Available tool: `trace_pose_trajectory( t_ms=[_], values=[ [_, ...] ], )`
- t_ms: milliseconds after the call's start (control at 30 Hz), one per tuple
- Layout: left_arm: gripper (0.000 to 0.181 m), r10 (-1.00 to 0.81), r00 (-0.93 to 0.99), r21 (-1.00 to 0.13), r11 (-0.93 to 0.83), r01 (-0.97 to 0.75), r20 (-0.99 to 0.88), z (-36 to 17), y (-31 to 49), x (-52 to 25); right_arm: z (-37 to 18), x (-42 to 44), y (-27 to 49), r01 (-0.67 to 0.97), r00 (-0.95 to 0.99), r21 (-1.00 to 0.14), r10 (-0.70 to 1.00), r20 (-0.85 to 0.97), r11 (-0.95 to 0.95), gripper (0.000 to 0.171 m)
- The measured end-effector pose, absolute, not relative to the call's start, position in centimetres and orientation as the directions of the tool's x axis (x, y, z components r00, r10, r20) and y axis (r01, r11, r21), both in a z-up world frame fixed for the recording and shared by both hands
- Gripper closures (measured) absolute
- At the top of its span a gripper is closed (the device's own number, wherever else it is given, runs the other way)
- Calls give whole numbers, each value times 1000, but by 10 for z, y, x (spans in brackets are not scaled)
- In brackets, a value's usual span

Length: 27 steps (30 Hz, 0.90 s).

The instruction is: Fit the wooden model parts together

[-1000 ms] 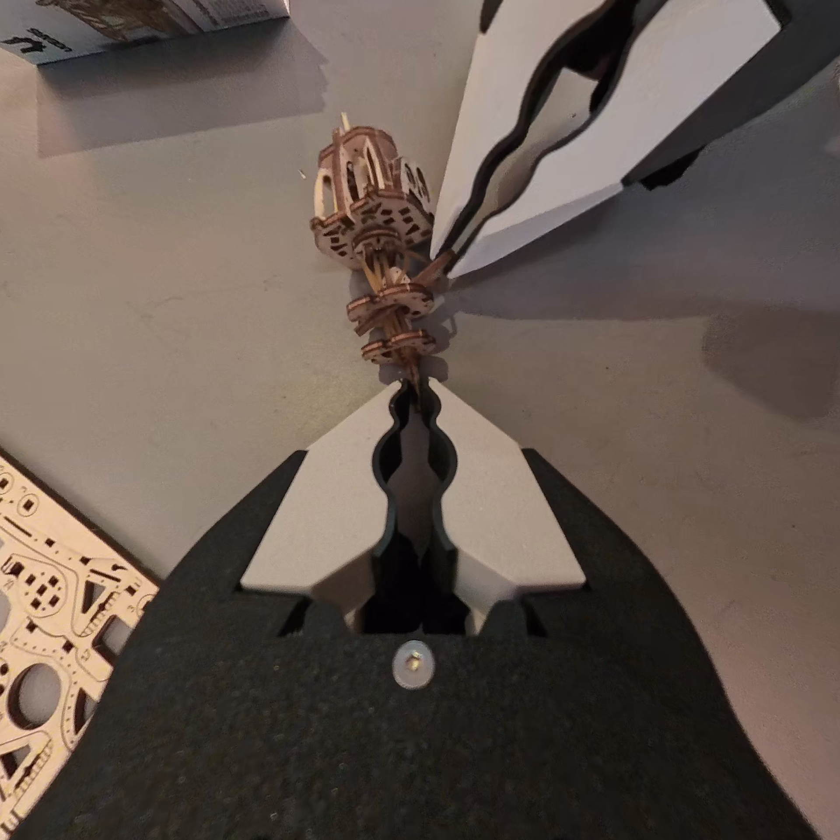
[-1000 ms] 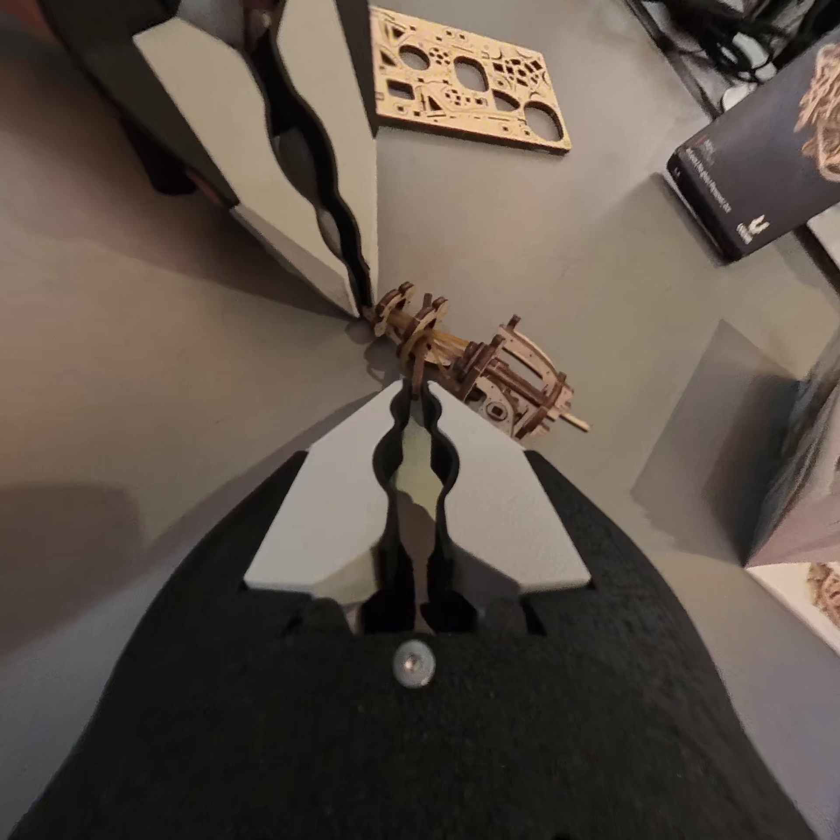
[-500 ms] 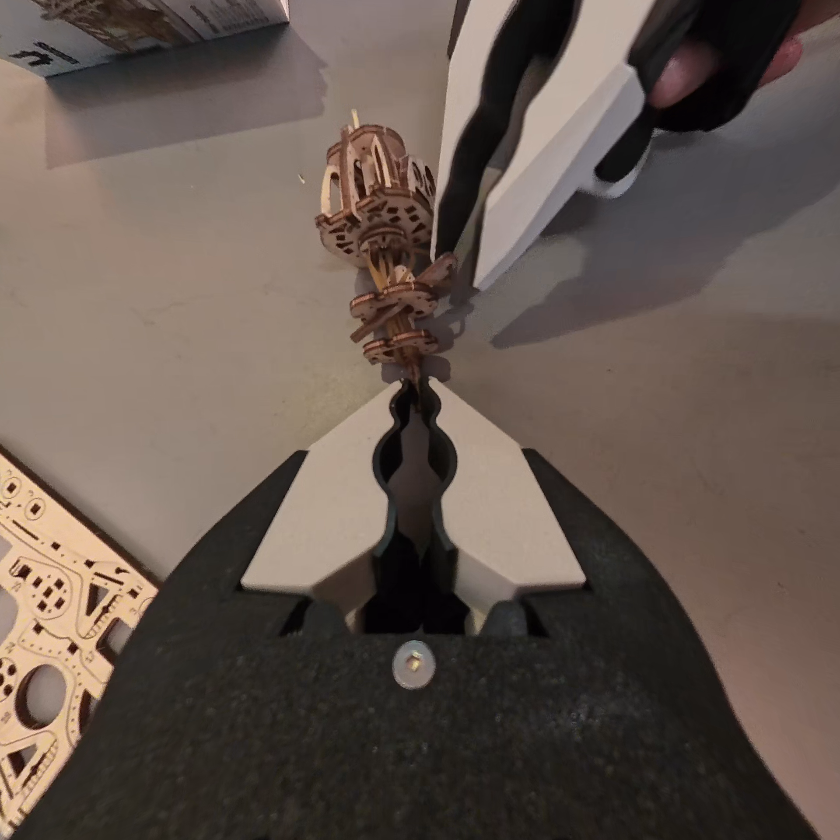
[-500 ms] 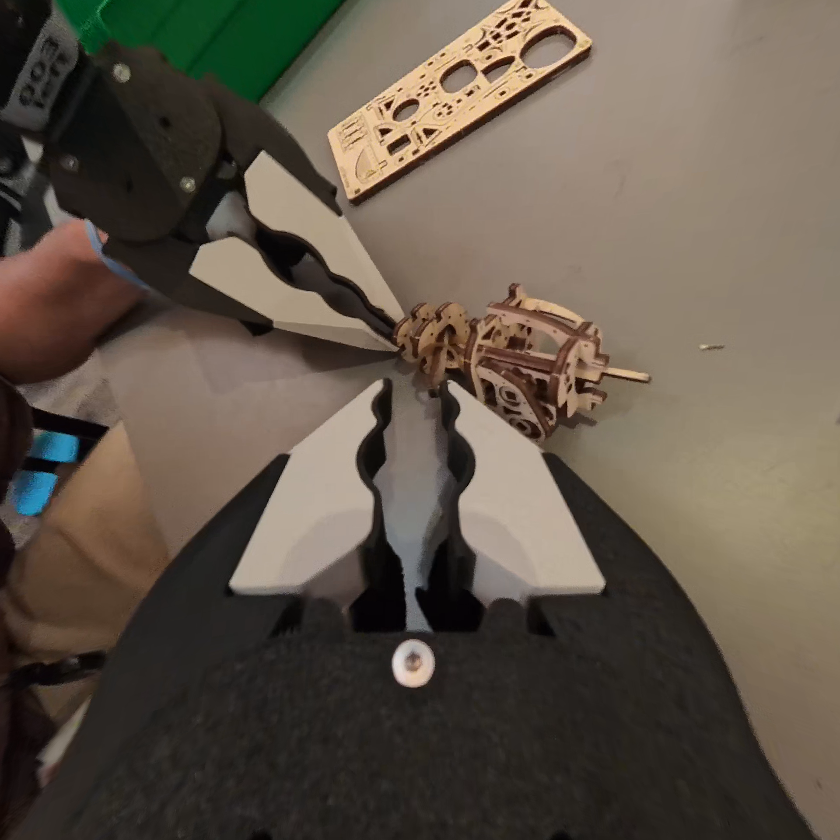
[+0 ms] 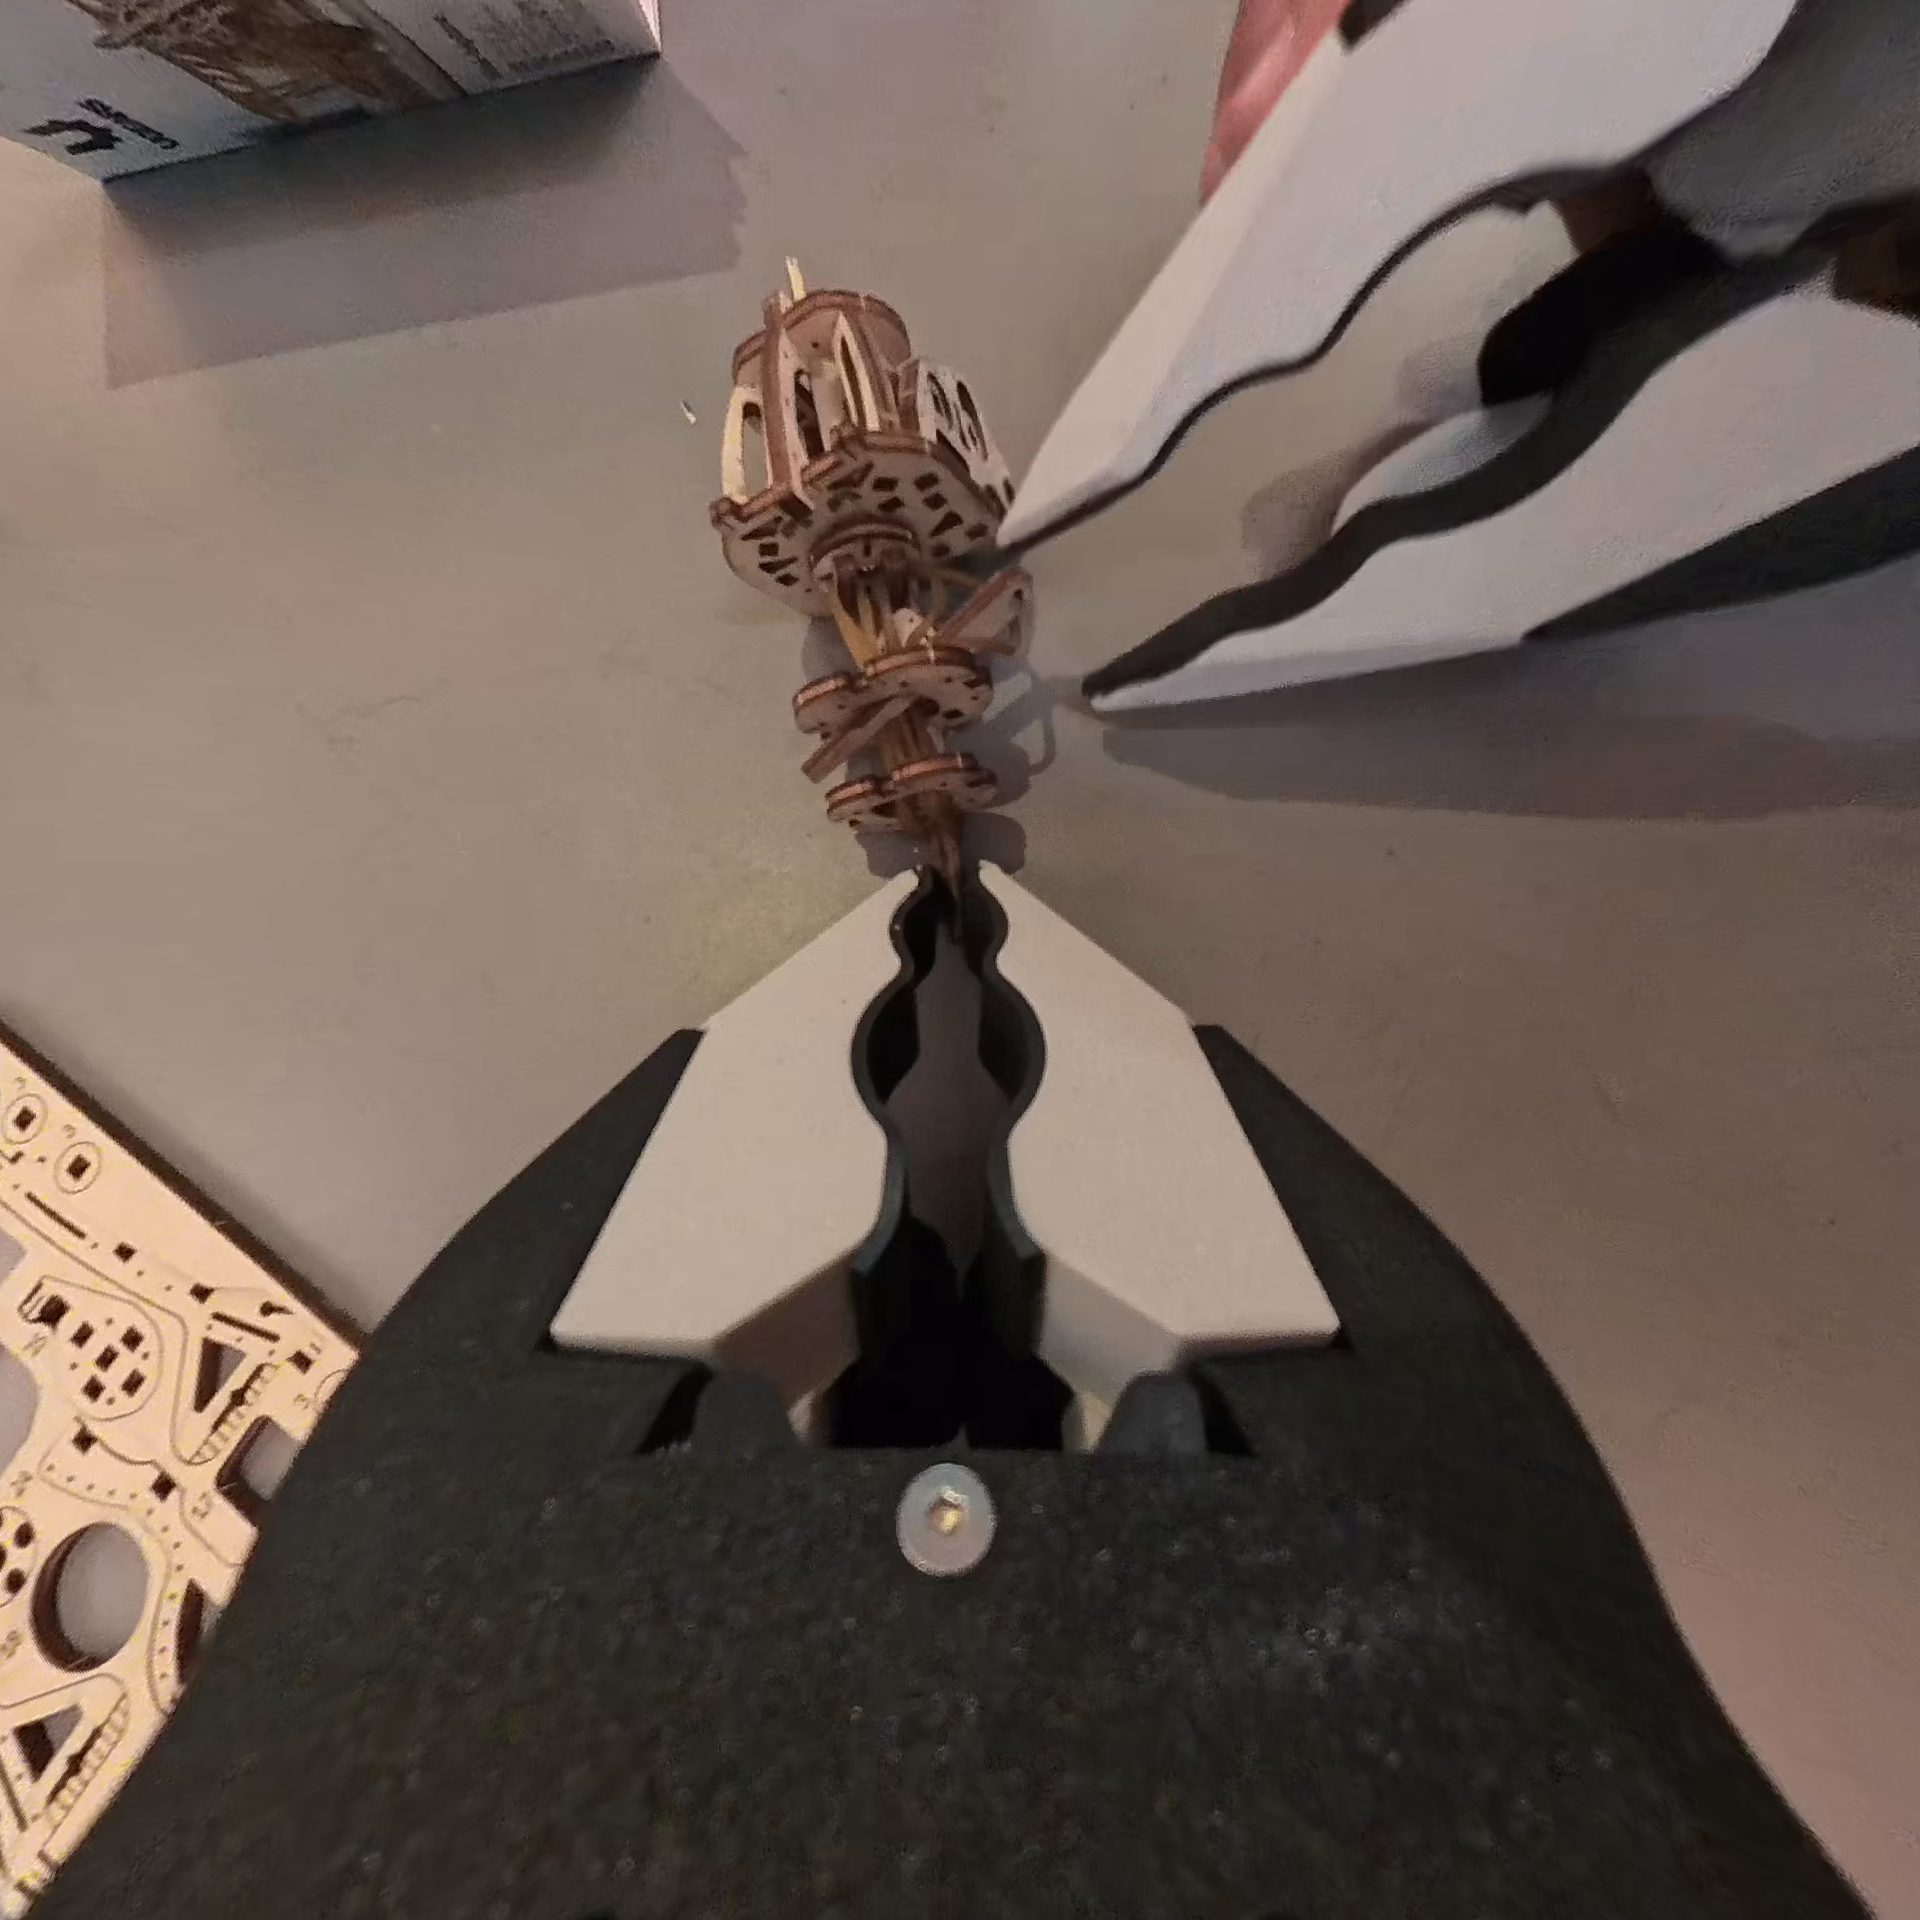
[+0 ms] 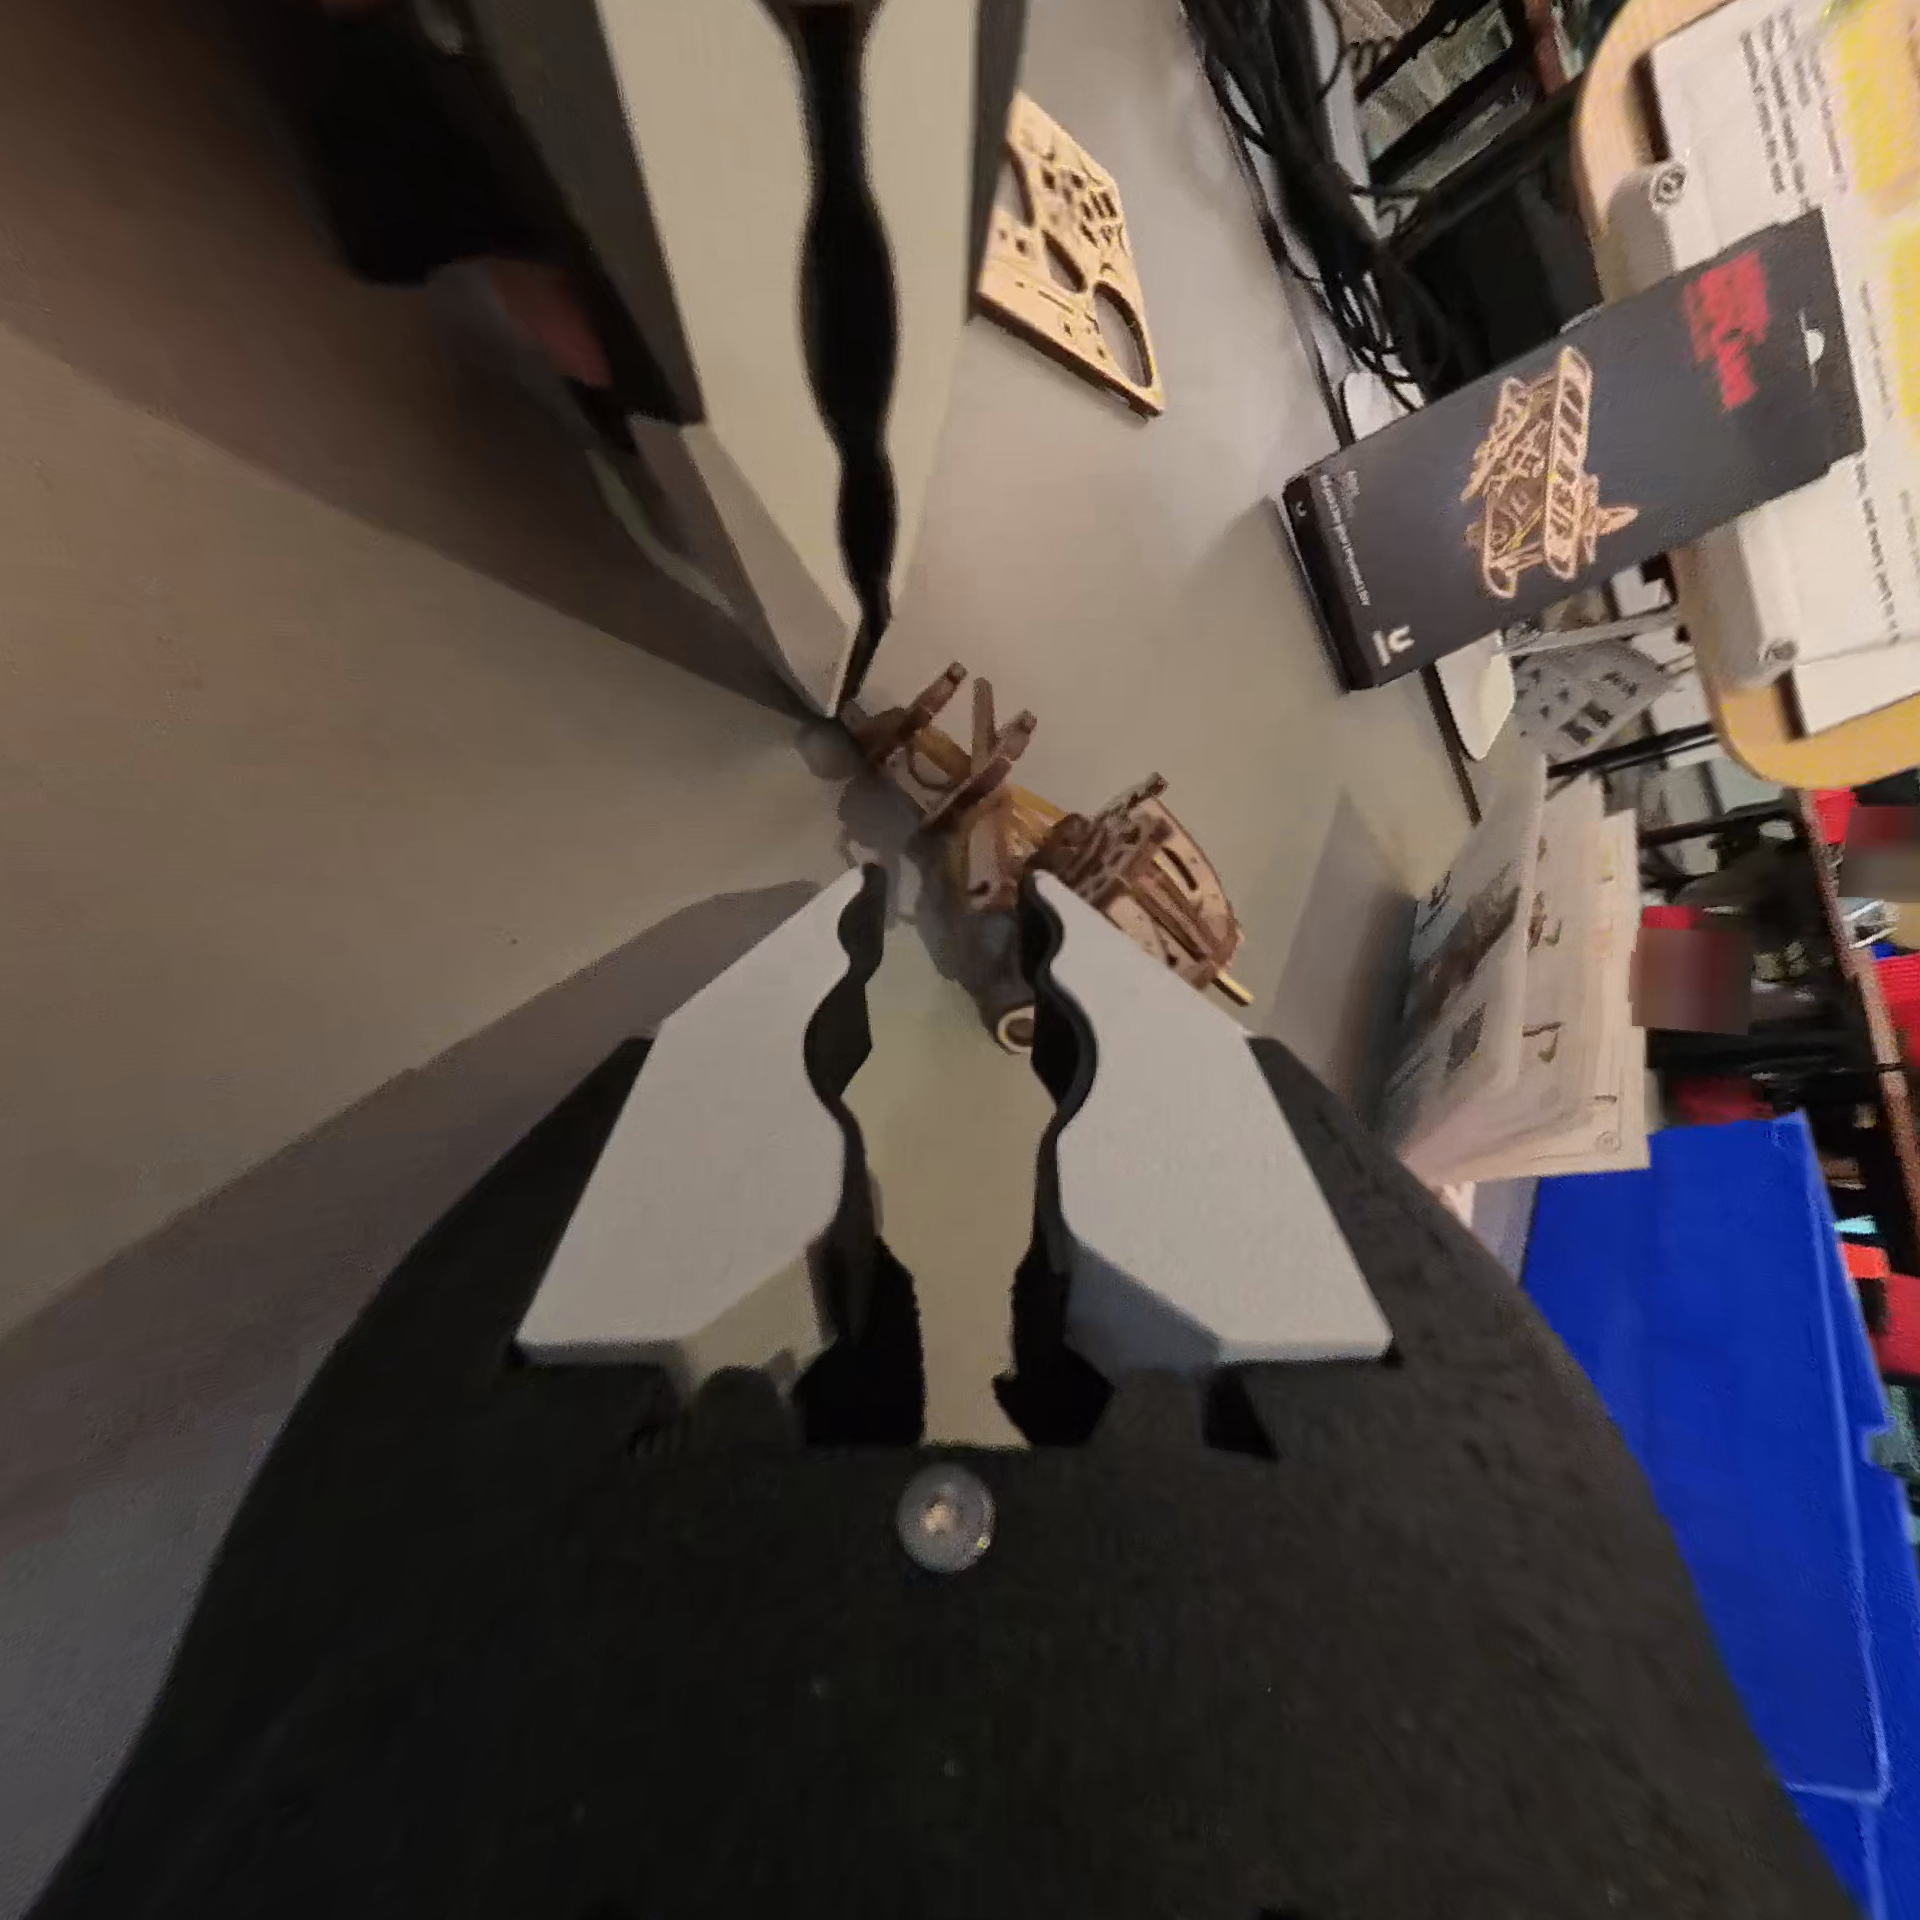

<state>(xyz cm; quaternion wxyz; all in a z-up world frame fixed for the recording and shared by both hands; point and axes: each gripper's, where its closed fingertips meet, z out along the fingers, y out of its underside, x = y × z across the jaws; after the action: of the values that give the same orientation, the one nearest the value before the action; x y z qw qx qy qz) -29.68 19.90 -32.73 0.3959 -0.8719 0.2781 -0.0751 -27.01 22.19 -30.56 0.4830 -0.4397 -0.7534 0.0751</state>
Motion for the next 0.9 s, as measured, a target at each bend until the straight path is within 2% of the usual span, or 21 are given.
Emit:
trace_pose_trajectory(
  t_ms=[100,300,400,900],
  values=[
    [179,-545,834,-732,-533,-424,-86,-327,199,-297,-309,-273,232,604,-149,-462,661,735,649,146],
    [179,-545,834,-733,-533,-423,-84,-327,199,-297,-306,-274,234,591,-162,-392,580,799,705,152],
    [179,-545,834,-733,-534,-422,-84,-327,199,-297,-307,-273,235,591,-166,-397,588,792,702,157],
    [179,-545,834,-733,-534,-422,-84,-327,199,-297,-307,-275,232,590,-175,-388,582,794,708,162]
  ],
)
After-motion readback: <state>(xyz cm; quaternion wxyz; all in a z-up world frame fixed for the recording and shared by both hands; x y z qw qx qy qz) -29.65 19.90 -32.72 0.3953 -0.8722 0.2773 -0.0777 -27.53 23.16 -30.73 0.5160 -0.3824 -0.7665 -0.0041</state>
